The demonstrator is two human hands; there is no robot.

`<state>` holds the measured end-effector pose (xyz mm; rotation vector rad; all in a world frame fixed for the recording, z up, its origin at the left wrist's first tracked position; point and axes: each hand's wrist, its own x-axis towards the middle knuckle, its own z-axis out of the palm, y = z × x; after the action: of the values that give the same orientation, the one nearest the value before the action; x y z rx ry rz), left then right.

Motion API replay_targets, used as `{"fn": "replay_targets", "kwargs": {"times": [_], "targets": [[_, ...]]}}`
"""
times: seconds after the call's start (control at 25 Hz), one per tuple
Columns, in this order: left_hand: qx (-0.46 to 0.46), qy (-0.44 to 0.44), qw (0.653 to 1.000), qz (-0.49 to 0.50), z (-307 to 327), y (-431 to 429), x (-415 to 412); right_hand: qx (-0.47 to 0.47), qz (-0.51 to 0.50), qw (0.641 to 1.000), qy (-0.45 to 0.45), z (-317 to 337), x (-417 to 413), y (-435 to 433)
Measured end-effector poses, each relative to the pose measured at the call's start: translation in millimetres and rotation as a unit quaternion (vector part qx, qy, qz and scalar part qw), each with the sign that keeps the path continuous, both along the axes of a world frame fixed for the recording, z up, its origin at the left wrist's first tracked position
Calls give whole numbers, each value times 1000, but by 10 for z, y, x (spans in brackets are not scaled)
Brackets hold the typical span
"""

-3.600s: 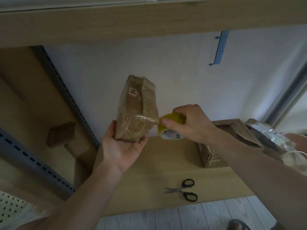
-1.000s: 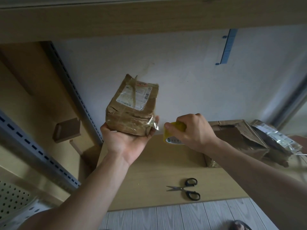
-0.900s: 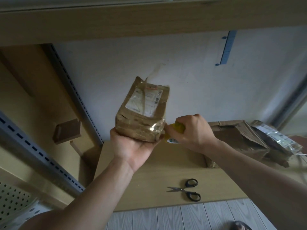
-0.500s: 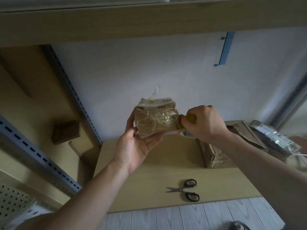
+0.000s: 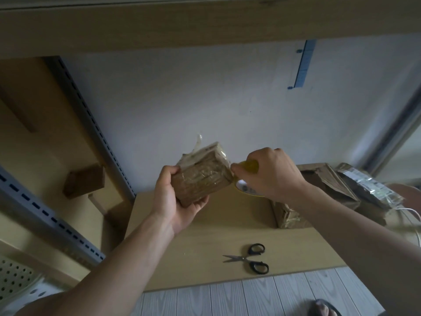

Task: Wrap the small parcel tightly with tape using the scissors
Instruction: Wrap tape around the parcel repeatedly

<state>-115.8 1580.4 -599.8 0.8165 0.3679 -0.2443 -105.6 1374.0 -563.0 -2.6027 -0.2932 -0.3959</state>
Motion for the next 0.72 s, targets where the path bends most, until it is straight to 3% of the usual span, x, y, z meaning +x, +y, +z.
{"fn": "replay_targets", "kwargs": {"times": [0.12, 0.2, 0.28, 0.52, 0.64, 0.72], "targets": [[-10, -22, 998, 60, 56, 46, 9, 144, 23, 988, 51, 25, 60, -83], [-7, -25, 996, 80, 50, 59, -8, 246, 51, 960, 122, 62, 77, -137], [9, -27, 995, 95, 47, 76, -1, 286, 60, 943, 160, 87, 84, -172], [13, -17, 991, 131, 138, 141, 62, 272, 36, 950, 148, 35, 130, -231], [-50, -32, 985, 163, 161, 305, 138, 147, 20, 980, 135, 25, 128, -238], [-77, -58, 979, 181, 191, 453, 196, 145, 10, 975, 168, 19, 142, -310]]}}
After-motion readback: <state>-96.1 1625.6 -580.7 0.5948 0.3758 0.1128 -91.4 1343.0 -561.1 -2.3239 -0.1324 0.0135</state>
